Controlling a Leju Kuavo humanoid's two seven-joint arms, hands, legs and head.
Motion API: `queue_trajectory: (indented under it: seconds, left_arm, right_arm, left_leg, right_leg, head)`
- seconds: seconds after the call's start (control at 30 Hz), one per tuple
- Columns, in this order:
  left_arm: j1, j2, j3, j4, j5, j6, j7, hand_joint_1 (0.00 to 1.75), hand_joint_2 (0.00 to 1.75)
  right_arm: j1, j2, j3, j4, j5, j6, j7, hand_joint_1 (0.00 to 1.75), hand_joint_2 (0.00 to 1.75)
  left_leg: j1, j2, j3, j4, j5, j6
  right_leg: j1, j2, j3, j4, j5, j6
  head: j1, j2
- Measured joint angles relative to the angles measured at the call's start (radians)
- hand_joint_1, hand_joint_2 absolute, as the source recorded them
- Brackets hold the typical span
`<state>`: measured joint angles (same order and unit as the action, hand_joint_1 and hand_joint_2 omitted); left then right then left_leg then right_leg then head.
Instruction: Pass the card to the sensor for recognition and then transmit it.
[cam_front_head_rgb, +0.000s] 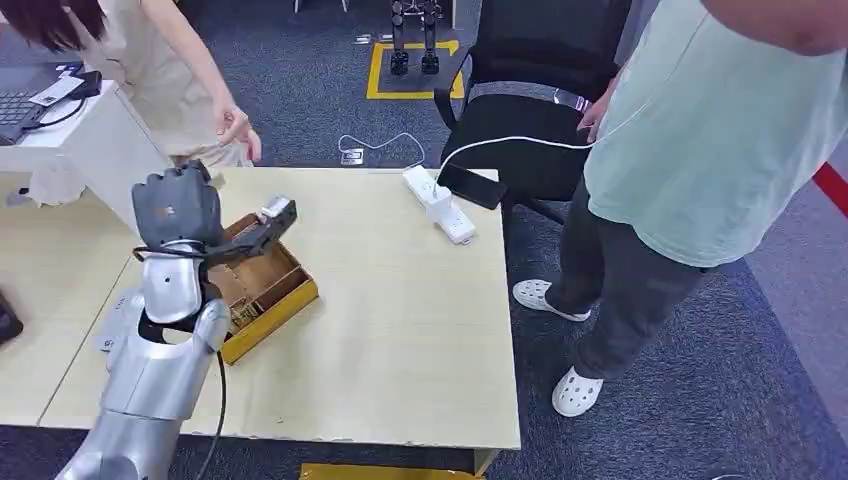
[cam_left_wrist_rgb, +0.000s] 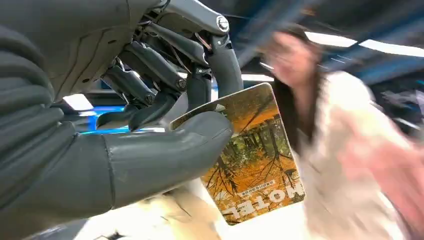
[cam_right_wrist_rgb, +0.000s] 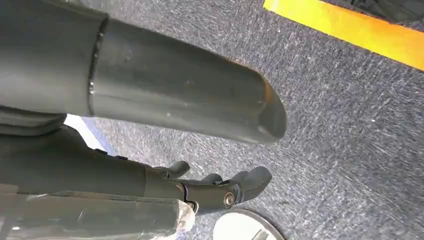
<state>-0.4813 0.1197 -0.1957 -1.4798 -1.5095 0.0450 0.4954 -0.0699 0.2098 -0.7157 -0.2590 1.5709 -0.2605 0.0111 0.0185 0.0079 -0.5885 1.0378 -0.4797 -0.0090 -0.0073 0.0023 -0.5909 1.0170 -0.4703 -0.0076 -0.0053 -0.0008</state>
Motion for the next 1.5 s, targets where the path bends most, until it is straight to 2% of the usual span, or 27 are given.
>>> queue_trajectory:
  seconds: [0.07, 0.13, 0.4, 0.7, 0.73, 0.77, 0.97, 1.17, 1.33, 1.5]
  left_arm:
    - [-0.041, 0.024, -0.009, 0.008, 0.0, 0.013, 0.042, 1.75, 1.75]
    - [-0.075, 0.048, -0.019, 0.015, 0.0, 0.016, 0.054, 1.75, 1.75]
    - [-0.18, 0.081, -0.05, 0.05, 0.0, 0.029, 0.048, 1.75, 1.75]
    - [-0.186, 0.087, -0.055, 0.07, 0.0, 0.061, 0.014, 1.75, 1.75]
    - [-0.184, 0.087, -0.055, 0.073, 0.0, 0.065, 0.012, 1.64, 1.75]
    - [-0.182, 0.087, -0.055, 0.075, 0.0, 0.067, 0.006, 0.03, 1.75]
    - [-0.172, 0.087, -0.055, 0.084, 0.0, 0.096, -0.004, 0.0, 1.75]
    - [-0.169, 0.096, -0.055, 0.099, 0.0, 0.093, -0.013, 0.0, 1.75]
    - [-0.164, 0.122, -0.055, 0.127, 0.0, 0.1, -0.023, 0.0, 1.75]
    - [-0.143, 0.178, -0.036, 0.158, 0.0, 0.111, -0.008, 0.0, 1.75]
  right_arm:
    - [-0.002, 0.002, 0.014, 0.0, 0.0, 0.0, 0.003, 0.0, 0.0]
    - [-0.004, 0.003, 0.022, 0.0, 0.0, 0.0, 0.004, 0.0, 0.0]
    - [-0.011, 0.003, 0.044, 0.0, 0.0, 0.002, 0.004, 0.0, 0.0]
    - [-0.012, 0.006, 0.05, 0.0, 0.0, 0.001, 0.004, 0.0, 0.0]
    - [-0.012, 0.006, 0.052, 0.0, 0.0, 0.001, 0.004, 0.0, 0.0]
    - [-0.012, 0.006, 0.053, 0.0, 0.0, 0.001, 0.004, 0.0, 0.0]
    - [-0.012, 0.007, 0.061, 0.0, 0.0, 0.001, 0.004, 0.0, 0.0]
    - [-0.012, 0.007, 0.061, 0.0, 0.0, 0.0, 0.004, 0.0, 0.0]
    - [-0.01, 0.007, 0.061, 0.0, 0.0, -0.001, 0.004, 0.0, 0.0]
    - [-0.007, 0.007, 0.058, 0.0, 0.0, -0.007, 0.004, 0.0, 0.0]
  left_leg:
    - [0.0, 0.0, 0.0, 0.0, 0.001, 0.0]
    - [0.0, 0.0, 0.0, 0.0, 0.001, 0.0]
    - [0.0, 0.0, 0.0, 0.0, 0.001, 0.0]
    - [0.0, 0.0, 0.0, 0.0, 0.001, 0.0]
    - [0.0, 0.0, -0.001, 0.0, 0.001, 0.0]
    - [0.0, 0.0, -0.001, 0.0, 0.001, 0.0]
    - [0.0, 0.0, -0.001, 0.0, 0.0, 0.0]
    - [0.0, 0.0, -0.001, 0.0, 0.0, 0.0]
    - [0.0, 0.0, -0.001, 0.0, 0.0, 0.0]
    - [0.0, 0.001, -0.001, -0.001, 0.0, 0.0]
  right_leg:
    - [0.0, 0.0, 0.0, 0.0, 0.0, 0.0]
    - [0.0, 0.0, 0.0, 0.0, 0.0, 0.0]
    - [0.0, 0.0, 0.0, 0.0, 0.0, 0.0]
    - [0.0, 0.0, 0.0, 0.0, 0.0, 0.0]
    - [0.0, 0.0, -0.001, 0.0, 0.0, 0.0]
    - [0.0, 0.0, -0.001, 0.0, 0.0, 0.0]
    - [0.0, 0.0, -0.001, 0.0, 0.0, 0.0]
    - [0.0, 0.0, -0.001, 0.0, 0.0, 0.001]
    - [0.0, 0.0, -0.001, 0.0, 0.0, 0.0]
    - [0.0, 0.002, -0.001, 0.0, -0.001, 0.0]
  head:
    - [0.0, 0.0]
    - [0.0, 0.0]
    - [0.0, 0.0]
    - [0.0, 0.0]
    - [0.0, 0.0]
    - [0.0, 0.0]
    - [0.0, 0.0]
    - [0.0, 0.0]
    - [0.0, 0.0]
    - [0.0, 0.0]
